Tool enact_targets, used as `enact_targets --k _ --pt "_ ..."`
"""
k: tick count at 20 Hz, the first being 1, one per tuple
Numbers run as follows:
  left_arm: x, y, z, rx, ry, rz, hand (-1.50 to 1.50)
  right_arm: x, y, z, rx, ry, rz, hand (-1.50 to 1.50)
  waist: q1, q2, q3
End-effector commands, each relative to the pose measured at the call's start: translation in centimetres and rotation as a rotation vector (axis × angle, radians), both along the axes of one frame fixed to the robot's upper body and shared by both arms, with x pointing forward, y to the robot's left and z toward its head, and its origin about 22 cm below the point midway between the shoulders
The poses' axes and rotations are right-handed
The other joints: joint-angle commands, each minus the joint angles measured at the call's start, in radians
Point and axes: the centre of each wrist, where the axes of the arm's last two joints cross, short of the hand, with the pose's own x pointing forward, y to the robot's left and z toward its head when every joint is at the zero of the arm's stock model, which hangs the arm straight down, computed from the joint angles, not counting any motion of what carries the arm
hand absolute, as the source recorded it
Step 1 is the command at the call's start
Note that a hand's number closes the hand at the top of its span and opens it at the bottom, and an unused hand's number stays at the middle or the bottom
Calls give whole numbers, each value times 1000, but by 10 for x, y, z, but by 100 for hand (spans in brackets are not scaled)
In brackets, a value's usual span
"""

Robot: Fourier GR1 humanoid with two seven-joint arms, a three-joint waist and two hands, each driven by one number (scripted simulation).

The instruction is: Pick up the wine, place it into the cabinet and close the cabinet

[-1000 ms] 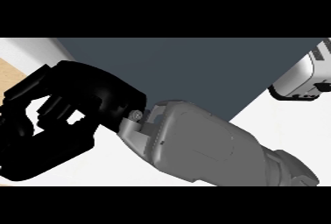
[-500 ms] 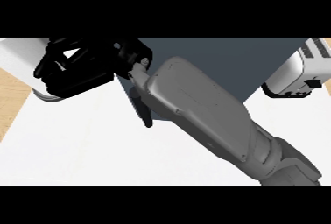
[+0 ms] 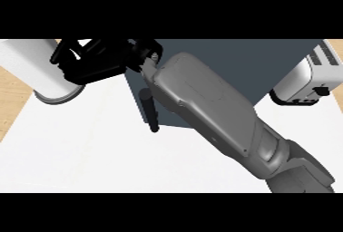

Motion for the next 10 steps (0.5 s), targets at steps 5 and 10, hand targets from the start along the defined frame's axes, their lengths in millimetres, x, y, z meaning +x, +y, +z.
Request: enact_targets --k 5,10 --pt "3 -12 8 -40 3 -40 -150 57 -98 -13 59 37 -319 150 -75 49 36" --pt "1 -27 1 -83 25 -85 -150 56 -91 -16 76 23 -295 150 -76 53 34"
